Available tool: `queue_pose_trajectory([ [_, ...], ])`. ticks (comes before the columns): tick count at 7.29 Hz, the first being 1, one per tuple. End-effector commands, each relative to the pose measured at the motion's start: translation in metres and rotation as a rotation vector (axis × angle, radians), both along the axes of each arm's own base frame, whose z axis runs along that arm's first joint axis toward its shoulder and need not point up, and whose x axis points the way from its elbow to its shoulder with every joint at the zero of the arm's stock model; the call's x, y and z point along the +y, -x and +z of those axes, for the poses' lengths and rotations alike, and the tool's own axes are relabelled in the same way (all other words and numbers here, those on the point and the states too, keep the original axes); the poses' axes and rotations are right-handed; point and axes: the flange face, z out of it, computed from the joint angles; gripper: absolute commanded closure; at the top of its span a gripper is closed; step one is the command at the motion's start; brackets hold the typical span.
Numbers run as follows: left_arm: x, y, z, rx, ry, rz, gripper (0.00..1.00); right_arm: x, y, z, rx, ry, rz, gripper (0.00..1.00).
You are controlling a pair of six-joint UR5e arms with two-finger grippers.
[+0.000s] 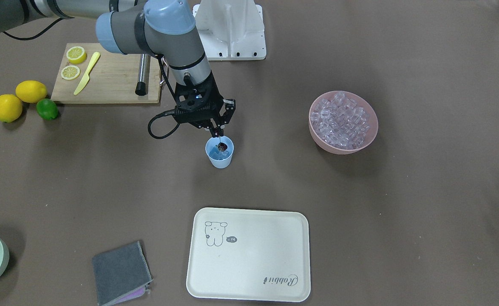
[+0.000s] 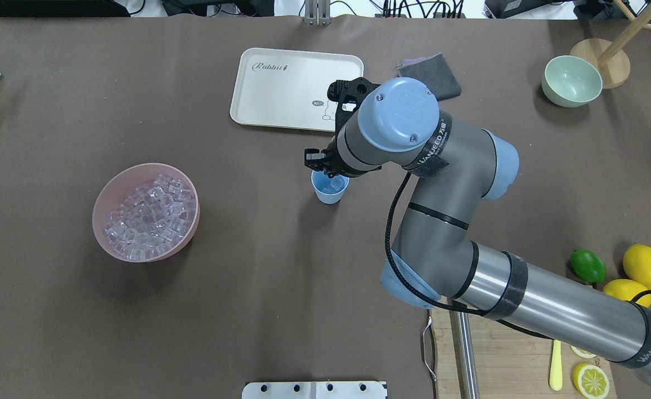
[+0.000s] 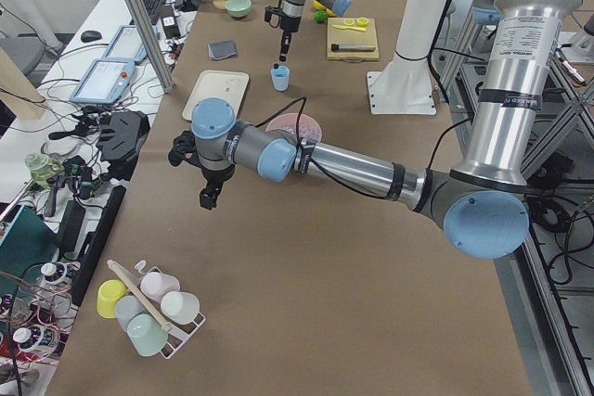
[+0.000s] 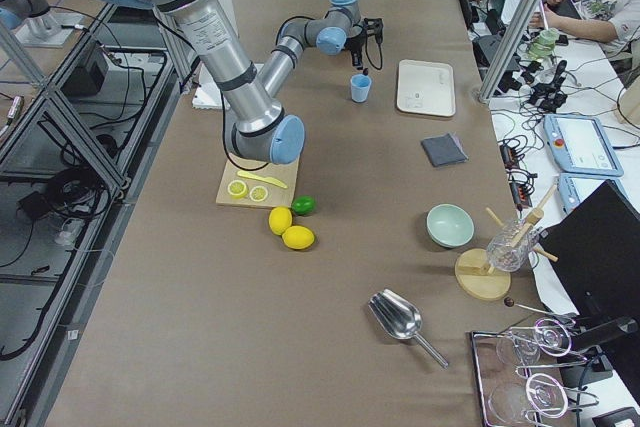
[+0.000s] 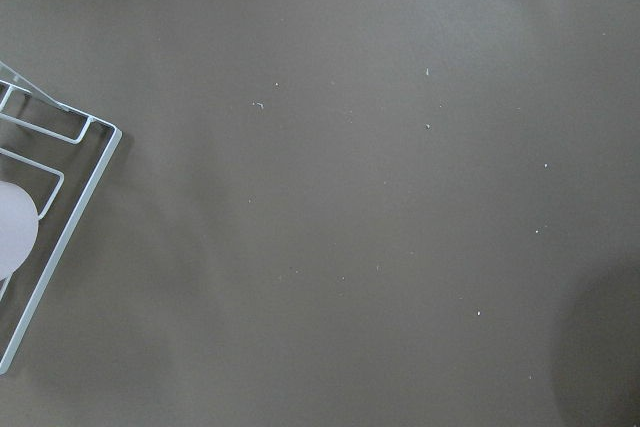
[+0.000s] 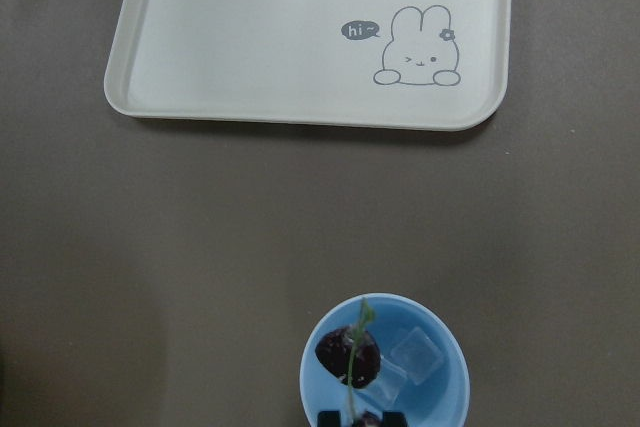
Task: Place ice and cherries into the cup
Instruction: 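Open the right gripper to drop the cherries into the cup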
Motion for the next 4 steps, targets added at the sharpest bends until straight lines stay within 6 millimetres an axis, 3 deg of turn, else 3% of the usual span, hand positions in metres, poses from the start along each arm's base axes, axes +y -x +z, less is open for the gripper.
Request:
queue_pose_trajectory([
  [1, 0.001, 0.0, 0.001, 0.001, 0.001, 0.001, 0.02, 0.0, 0.004, 0.005, 0.011, -0.001, -0.003, 0.36],
  [2, 0.003, 0.0, 0.003, 0.002, 0.003, 0.002, 0.02, -0.002, 0.007, 0.011, 0.027, -0.002, -0.002, 0.11],
  [3, 0.003, 0.0, 0.005, 0.001, 0.008, 0.002, 0.02, -0.002, 0.005, 0.005, 0.019, -0.015, 0.003, 0.02],
  [4, 0.003, 0.0, 0.004, 0.001, 0.009, 0.002, 0.02, -0.015, -0.009, 0.003, 0.013, -0.015, 0.021, 0.01],
])
